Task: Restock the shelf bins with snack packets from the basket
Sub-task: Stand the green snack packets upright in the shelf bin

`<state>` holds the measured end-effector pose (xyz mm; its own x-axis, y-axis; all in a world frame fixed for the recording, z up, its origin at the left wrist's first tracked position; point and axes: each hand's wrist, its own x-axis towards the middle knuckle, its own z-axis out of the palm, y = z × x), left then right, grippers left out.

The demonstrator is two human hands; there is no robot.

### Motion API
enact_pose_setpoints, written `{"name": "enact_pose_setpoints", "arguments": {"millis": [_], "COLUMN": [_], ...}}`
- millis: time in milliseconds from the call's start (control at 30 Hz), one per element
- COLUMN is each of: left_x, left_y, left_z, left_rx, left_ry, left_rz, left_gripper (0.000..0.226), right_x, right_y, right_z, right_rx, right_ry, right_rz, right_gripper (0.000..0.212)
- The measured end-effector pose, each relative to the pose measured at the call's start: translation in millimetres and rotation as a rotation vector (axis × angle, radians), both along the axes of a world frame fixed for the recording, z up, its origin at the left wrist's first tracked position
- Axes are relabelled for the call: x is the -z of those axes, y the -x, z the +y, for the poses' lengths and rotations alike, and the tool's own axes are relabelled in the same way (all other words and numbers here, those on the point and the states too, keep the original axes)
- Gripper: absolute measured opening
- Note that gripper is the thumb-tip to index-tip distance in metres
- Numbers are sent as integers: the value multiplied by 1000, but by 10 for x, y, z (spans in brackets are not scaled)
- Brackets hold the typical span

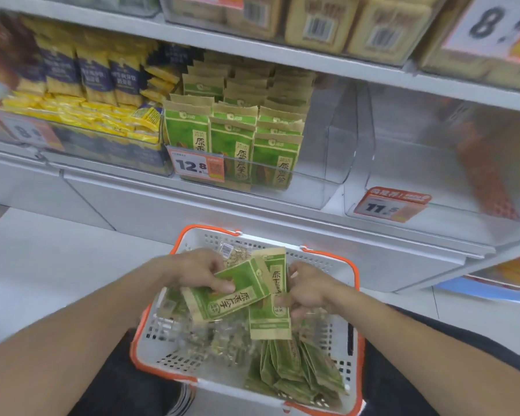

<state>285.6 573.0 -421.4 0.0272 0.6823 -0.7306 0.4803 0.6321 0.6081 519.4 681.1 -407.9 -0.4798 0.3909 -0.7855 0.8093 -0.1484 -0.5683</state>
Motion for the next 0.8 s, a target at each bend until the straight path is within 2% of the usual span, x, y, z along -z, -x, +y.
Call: {"name": "enact_pose_setpoints", "arguments": {"millis": [67,167,300,400,533,633,733,767,800], "left_x": [-345,-657,-613,-648,-697,-693,-637,-621,-603], "left_y": [142,253,126,-89,-305,-393,-411,-416,-425], "left_z": [92,129,61,161,256,265,268,268,267], "left_rx": [-80,-214,-484,-560,-605,-582,-552,-541,-531], "left_ry": [-106,-222,-356,-389,-340,-380,-417,-410,-410], "left_rz": [-48,-158,-288,-368,-551,-568,-555,-543,-537], "left_gripper": [72,43,42,34,38,43,76,81,76], "right_x": [-301,-649,-754,-749,-719,-689,-648,-634,-624], "right_y": [-55,-157,-204,-106,13,49,58,51,41], "right_z": [167,321,346,314,308,309,292,284,281], "right_rx": [21,33,118,188,260,207,98,62,13], "right_ry": [-14,5,33,40,-36,-112,-244,-291,-347], "right_rz": [100,231,369,448,488,476,428,415,396], "right_gripper": [47,52,56,46,40,39,36,36,37]}}
